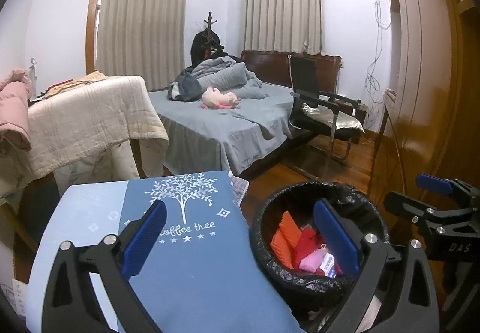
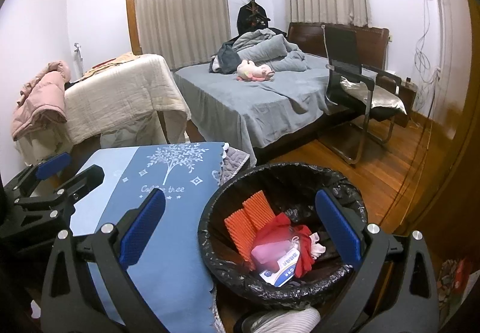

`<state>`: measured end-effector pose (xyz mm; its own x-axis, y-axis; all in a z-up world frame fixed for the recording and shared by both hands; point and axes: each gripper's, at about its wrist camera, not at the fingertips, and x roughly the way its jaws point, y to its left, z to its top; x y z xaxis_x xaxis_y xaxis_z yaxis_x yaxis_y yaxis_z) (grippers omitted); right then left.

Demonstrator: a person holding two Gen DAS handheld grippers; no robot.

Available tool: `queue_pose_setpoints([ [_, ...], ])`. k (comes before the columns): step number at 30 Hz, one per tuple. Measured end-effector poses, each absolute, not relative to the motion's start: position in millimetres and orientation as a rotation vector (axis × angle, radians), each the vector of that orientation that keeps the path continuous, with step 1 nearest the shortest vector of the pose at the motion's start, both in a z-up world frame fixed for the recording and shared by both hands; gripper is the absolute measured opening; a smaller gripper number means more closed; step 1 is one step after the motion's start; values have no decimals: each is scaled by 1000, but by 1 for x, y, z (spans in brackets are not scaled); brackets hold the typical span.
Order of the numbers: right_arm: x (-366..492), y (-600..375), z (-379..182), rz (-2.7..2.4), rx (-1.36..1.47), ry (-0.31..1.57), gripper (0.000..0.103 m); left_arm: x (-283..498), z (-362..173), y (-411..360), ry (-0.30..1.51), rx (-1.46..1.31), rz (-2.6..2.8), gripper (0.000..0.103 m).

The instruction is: Collect trash

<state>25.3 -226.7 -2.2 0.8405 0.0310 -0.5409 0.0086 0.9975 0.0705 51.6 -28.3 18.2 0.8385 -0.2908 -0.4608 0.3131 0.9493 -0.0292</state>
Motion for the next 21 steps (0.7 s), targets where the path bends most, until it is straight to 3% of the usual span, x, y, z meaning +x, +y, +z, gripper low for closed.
queue_pose_setpoints([
  [21,26,-221,1,16,67,570,97,50,24,-27,466,51,-310,97],
])
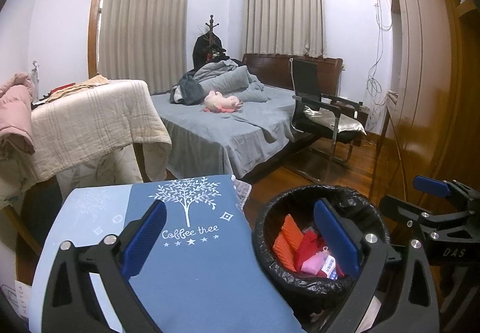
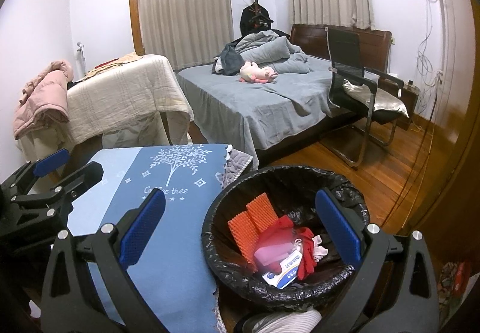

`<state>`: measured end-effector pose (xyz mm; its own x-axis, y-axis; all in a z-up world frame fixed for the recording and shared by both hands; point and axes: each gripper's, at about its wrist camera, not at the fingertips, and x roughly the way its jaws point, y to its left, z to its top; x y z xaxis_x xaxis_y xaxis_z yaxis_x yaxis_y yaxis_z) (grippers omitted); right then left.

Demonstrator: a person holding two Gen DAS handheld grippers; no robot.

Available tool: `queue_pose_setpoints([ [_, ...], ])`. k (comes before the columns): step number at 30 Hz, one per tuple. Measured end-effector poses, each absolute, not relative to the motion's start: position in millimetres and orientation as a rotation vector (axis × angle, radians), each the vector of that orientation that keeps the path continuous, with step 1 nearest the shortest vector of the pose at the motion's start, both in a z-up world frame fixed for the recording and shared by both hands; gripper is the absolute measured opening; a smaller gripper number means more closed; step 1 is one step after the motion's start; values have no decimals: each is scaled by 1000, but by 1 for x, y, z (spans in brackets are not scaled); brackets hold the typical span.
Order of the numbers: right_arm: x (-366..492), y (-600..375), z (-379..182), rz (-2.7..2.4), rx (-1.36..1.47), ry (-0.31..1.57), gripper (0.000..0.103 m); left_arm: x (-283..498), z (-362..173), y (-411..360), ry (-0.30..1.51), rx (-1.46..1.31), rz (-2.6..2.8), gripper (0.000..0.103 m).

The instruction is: Collect trash

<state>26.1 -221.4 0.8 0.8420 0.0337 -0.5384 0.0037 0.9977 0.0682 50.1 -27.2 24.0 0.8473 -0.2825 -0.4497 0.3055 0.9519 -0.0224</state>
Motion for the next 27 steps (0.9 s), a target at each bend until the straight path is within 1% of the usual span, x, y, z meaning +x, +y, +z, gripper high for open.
queue_pose_setpoints([
  [27,27,-219,1,17,65,569,97,51,25,-26,469,51,-310,97],
])
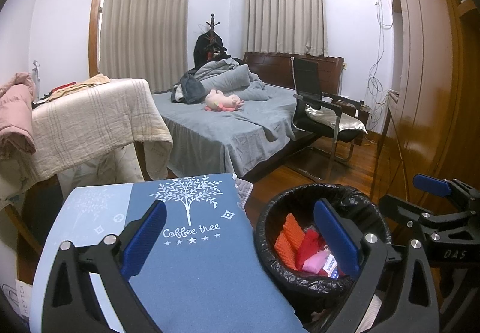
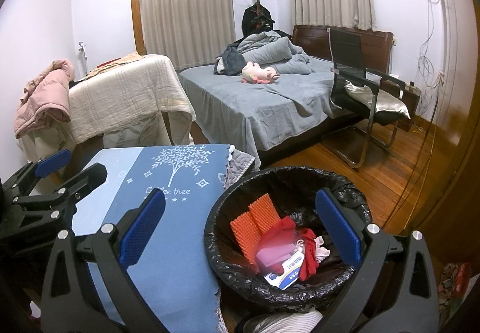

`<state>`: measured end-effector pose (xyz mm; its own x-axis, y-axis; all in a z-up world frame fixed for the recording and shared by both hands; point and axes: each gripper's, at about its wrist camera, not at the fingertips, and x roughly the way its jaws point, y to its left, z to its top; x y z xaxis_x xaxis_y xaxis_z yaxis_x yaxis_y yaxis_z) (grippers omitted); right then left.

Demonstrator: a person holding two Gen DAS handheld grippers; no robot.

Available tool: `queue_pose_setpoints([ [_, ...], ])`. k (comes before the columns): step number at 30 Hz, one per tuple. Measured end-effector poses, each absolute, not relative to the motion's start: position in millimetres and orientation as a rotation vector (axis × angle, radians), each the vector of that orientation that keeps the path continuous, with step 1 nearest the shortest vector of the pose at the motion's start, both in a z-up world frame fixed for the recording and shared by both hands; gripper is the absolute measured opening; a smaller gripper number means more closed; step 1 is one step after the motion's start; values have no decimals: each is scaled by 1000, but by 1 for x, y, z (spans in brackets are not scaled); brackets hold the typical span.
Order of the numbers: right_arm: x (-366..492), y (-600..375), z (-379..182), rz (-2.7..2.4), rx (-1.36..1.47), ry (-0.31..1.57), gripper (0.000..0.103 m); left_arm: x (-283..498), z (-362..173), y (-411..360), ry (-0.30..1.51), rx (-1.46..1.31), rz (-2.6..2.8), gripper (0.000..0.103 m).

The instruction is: Collect trash

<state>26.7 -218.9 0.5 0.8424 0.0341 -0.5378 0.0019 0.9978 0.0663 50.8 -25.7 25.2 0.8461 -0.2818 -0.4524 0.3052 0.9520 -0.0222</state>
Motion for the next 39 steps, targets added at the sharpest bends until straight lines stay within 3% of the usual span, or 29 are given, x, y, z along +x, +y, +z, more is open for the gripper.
queue_pose_setpoints([
  [39,26,-218,-1,16,66,569,97,50,25,-23,473,50,-310,97],
])
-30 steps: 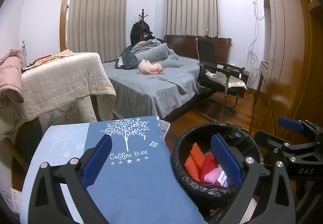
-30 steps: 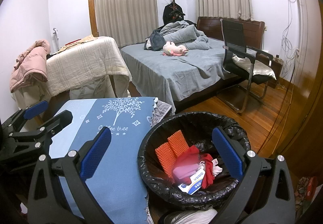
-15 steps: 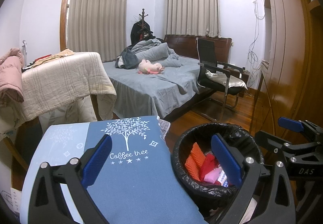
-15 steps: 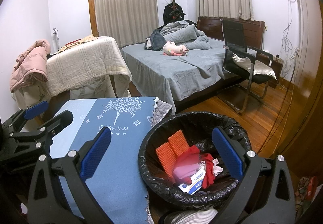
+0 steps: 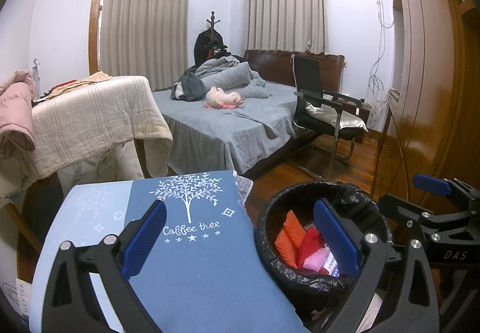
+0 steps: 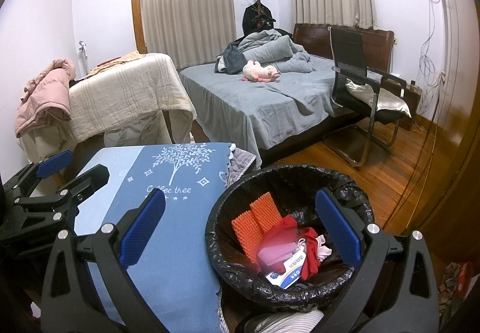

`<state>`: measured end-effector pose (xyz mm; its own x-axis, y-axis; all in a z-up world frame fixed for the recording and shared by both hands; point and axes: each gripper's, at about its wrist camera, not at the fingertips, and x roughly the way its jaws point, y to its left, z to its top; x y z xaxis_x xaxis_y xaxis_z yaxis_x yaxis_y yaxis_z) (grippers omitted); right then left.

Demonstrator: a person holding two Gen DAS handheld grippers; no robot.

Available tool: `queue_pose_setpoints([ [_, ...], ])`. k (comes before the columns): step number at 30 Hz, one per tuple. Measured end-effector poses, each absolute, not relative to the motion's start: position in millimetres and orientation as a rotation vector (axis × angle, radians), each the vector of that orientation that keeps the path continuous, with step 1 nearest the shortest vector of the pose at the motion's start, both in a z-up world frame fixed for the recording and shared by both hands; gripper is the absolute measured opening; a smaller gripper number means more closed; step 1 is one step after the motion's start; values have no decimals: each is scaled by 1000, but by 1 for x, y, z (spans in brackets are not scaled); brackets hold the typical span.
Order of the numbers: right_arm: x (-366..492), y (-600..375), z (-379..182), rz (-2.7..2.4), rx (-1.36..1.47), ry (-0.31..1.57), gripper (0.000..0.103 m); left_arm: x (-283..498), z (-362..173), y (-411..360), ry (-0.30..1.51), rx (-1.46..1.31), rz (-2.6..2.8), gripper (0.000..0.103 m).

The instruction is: Collect trash

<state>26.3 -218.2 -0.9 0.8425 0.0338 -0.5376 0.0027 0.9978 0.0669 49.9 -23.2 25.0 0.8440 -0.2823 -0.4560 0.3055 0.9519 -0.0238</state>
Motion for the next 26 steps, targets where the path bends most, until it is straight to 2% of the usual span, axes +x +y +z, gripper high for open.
queue_pose_setpoints([
  [26,27,-218,0,17,65,568,97,48,23,-23,477,52,-311,97],
])
